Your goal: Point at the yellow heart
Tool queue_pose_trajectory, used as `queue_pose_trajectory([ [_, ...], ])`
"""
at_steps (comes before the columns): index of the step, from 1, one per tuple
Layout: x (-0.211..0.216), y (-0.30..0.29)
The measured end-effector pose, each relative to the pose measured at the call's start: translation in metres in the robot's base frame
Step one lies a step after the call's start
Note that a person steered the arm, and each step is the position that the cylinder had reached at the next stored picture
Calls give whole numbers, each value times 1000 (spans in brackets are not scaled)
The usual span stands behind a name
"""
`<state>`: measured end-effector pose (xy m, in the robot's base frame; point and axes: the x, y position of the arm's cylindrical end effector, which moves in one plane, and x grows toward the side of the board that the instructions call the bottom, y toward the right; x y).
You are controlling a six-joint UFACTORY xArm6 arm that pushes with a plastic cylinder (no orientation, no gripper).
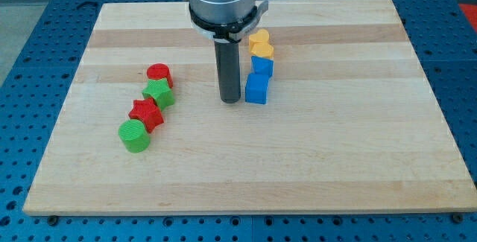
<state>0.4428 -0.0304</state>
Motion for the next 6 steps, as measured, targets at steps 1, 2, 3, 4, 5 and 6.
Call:
queue_pose_trajectory([
  [1,-5,0],
  [2,-6,-1],
  [3,-23,-25],
  [4,-58,-44],
  [5,-100,-48],
  [6,-133,-43],
])
